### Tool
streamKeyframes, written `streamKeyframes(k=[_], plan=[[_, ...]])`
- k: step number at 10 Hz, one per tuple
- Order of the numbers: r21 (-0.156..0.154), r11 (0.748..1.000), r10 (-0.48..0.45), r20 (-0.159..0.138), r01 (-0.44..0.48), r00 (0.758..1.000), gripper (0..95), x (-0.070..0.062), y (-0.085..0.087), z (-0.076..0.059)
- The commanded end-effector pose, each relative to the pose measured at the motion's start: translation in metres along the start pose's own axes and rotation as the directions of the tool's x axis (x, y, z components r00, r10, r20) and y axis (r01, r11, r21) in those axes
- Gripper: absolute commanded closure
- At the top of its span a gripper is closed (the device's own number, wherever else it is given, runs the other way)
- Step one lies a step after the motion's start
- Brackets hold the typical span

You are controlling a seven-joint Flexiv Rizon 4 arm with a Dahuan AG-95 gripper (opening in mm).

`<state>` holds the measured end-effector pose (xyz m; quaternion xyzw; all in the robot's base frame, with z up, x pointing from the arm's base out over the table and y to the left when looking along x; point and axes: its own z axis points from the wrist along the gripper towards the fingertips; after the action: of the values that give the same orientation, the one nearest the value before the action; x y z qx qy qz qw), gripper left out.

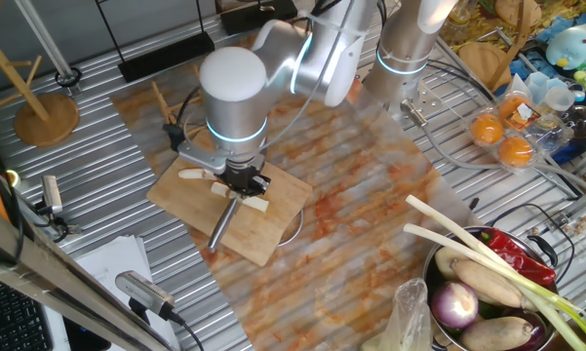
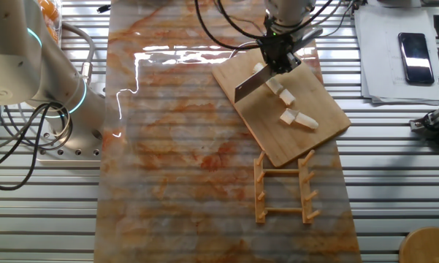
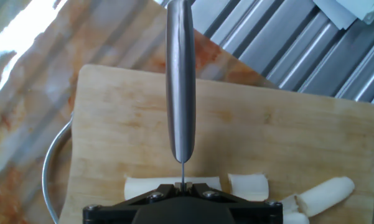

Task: Chop the scallions

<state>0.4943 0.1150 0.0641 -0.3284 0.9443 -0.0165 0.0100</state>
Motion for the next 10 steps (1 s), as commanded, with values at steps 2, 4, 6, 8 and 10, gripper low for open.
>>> streamKeyframes(k=[2, 4, 6, 8, 10], plan=[[-0.002, 1.000, 0.001, 0.002, -0.001, 1.000, 95.0, -0.002, -0.001, 0.001], [-0.002, 1.000, -0.006, 0.002, 0.006, 1.000, 95.0, -0.001, -0.003, 0.005], [0.001, 1.000, -0.006, 0.005, 0.006, 1.000, 95.0, 0.000, -0.004, 0.008], [0.000, 1.000, 0.001, 0.005, -0.001, 1.000, 95.0, 0.000, -0.004, 0.009], [-0.003, 1.000, 0.011, 0.010, -0.011, 1.000, 95.0, 0.000, -0.006, 0.014]])
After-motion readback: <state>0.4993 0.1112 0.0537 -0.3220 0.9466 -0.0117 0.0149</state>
